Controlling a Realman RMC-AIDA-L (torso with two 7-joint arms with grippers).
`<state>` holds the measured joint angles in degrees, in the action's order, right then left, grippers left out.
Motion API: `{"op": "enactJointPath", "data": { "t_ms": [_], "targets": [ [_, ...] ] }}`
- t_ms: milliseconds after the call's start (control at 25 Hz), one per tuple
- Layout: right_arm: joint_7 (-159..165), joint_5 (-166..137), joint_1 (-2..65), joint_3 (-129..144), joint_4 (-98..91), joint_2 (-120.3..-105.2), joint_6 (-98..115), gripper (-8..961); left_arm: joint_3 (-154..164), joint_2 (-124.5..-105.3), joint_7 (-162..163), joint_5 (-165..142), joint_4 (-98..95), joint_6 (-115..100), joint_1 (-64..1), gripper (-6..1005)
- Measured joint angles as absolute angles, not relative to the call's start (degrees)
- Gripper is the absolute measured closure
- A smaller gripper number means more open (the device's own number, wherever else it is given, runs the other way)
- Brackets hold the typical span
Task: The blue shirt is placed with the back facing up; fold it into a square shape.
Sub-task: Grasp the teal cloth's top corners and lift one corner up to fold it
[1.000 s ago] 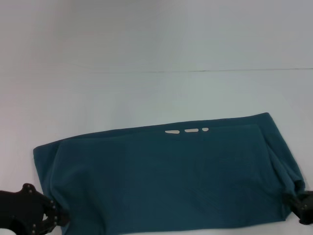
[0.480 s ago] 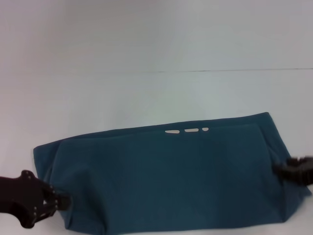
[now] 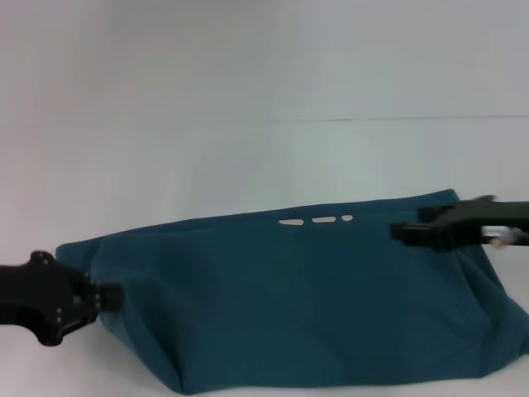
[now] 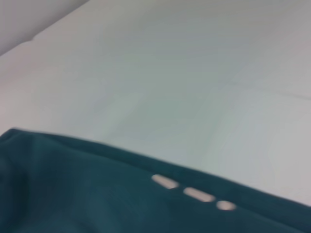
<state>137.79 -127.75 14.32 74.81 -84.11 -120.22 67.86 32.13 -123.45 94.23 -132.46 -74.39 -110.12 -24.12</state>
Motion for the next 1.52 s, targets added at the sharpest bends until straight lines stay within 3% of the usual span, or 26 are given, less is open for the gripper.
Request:
{"op": "enactJointPath", "data": {
  "t_ms": [320, 640, 760, 920, 1240, 1520],
  "targets": [
    [132.55, -127.32, 25.14, 75.18, -69.19, -120.27, 67.36, 480, 30.16, -123.84, 95.15, -126.34, -73.41, -109.8, -23.78, 944],
    [132.36, -126.78, 25.3, 75.9, -68.27, -120.24, 72.07, 658, 29.38, -123.9, 95.57, -121.71, -70.19, -108.34, -23.37, 943],
    [132.35, -126.59, 24.77, 76.85, -68.17, -120.28, 72.79, 896, 29.0, -123.8, 95.34, -121.27, -68.94, -107.72, -23.37, 942],
    [131.62, -124.79, 24.2, 77.45, -68.18, -120.3, 72.43, 902, 28.93, -123.61, 95.44, -121.66, -68.61, -106.97, -23.22, 942],
    [125.16, -118.31, 24.2, 77.9, -66.86, -120.32, 64.27, 892, 28.76, -121.25, 100.34, -122.13, -70.27, -106.31, -21.7, 921],
    [117.58, -109.13, 24.99, 79.58, -62.52, -120.32, 55.05, 817, 29.02, -121.27, 104.08, -125.68, -72.73, -107.37, -21.36, 876]
  ]
}}
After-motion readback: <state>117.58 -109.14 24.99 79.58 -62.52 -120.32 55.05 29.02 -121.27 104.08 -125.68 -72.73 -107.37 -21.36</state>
